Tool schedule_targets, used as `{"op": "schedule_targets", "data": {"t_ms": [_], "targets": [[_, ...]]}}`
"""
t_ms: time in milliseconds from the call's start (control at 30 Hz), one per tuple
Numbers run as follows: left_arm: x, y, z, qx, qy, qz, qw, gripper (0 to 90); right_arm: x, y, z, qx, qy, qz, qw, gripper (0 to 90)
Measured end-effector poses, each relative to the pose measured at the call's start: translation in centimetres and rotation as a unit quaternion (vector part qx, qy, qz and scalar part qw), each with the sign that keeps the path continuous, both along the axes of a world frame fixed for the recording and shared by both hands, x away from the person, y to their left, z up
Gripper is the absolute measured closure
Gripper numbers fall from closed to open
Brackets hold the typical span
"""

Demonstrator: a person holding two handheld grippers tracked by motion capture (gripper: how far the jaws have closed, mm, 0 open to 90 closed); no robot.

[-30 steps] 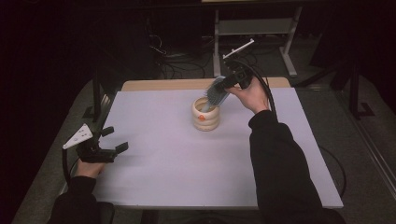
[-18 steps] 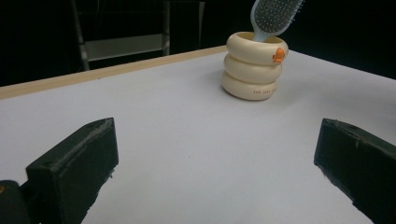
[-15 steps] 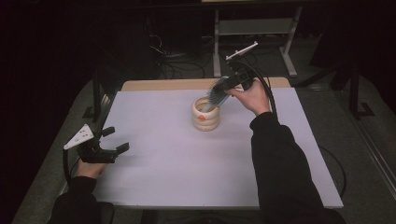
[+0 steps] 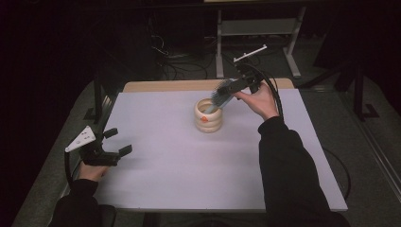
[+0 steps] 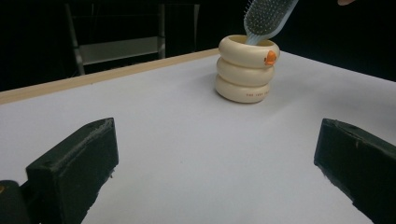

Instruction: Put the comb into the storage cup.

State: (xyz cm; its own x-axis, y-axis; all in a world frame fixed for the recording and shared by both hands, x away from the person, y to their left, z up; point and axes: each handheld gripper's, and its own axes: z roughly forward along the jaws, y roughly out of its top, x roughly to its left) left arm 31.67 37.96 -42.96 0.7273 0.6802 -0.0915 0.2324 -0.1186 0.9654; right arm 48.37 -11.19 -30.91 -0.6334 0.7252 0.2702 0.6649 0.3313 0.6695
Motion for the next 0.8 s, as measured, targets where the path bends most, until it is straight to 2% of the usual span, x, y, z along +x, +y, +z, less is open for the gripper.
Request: {"op": "schedule_targets", "data": {"t_ms": [100,267,467,600,800], "targets": [[-0.1,-0.1,0.0,0.000,0.001,-0.002,1.0000,0.0,-0.2,-0.4,-0.2,0.006,-0.011,0.000,0.9999,0.0],[-0.1,-0.1,0.0,-0.001,0.004,-0.003,1.0000,0.0,-1.0,-1.1,-0.1,0.019,-0.044,0.005,0.9988,0.0],[-0.1,-0.3,0.0,0.002,0.004,-0.004,1.0000,0.0,-2.0,-1.8,0.0,0.012,-0.068,0.007,0.9976,0.0],[-0.1,-0.3,0.0,0.000,0.004,-0.003,1.0000,0.0,-2.6,-2.3,-0.1,0.021,-0.076,0.005,0.9969,0.0],[0.0,-0.4,0.0,-0.002,0.007,-0.003,1.0000,0.0,-3.4,-2.8,-0.3,0.007,-0.086,0.009,0.9962,0.0]]}}
